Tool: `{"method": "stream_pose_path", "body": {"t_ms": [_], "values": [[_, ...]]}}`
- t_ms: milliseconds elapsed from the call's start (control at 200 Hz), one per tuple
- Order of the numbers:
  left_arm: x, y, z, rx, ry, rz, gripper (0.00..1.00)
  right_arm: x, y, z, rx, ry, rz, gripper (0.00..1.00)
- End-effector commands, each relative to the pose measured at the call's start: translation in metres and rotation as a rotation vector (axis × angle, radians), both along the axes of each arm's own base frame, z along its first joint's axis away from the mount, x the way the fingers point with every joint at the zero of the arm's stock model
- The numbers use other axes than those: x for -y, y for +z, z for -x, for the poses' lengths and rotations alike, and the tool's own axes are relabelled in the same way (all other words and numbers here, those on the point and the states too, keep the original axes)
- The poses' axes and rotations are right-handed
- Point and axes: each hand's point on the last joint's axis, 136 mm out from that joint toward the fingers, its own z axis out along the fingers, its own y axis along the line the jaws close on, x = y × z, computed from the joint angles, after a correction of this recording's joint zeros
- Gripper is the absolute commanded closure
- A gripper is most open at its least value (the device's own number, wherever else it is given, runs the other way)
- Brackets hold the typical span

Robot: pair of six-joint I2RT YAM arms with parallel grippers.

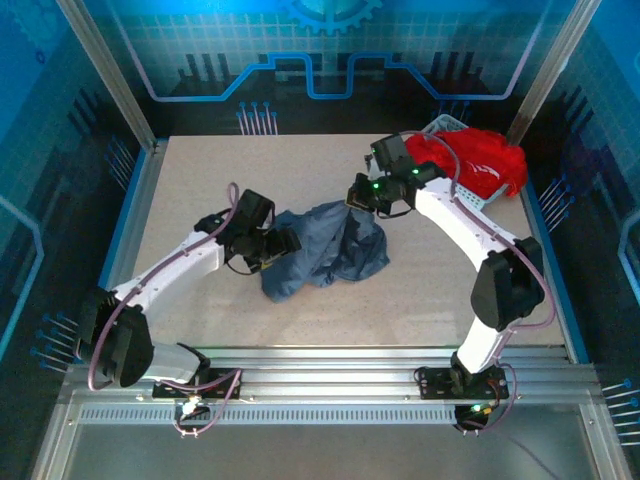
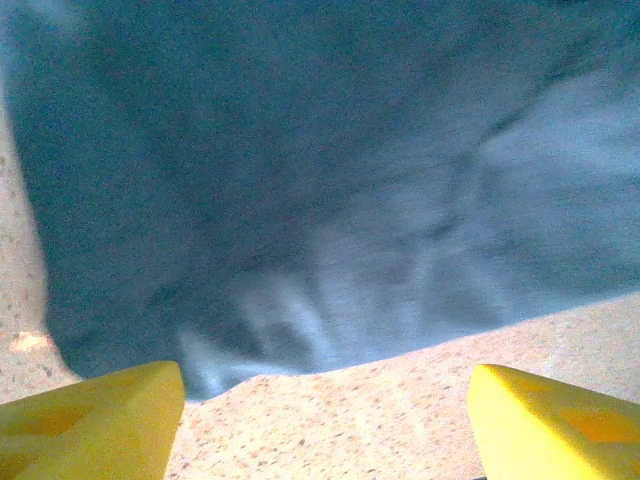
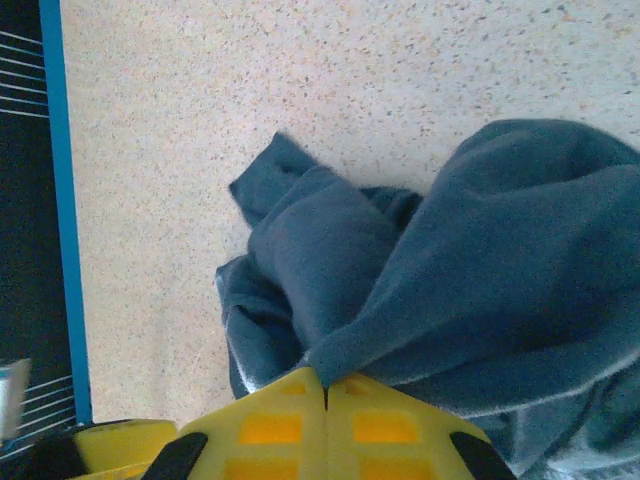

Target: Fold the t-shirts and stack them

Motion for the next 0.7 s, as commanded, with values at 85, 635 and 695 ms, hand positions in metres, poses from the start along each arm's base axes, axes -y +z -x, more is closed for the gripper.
{"method": "stream_pose_path", "body": {"t_ms": [85, 635, 695], "values": [[0.026, -0.038, 0.010, -0.132, -0.003, 0.102, 0.15, 0.019, -0.006, 0.016, -0.052, -0.033, 0.009, 1.00], [-0.020, -0.047, -0.028, -0.037, 0.055, -0.359, 1.00, 0.035, 0.016, 0.020, 0.012, -0.002, 0.011, 1.00], [-0.030, -0.017, -0.040, 0.049, 0.081, -0.383, 1.00, 0.037, 0.027, 0.020, 0.061, 0.013, 0.015, 1.00]]}}
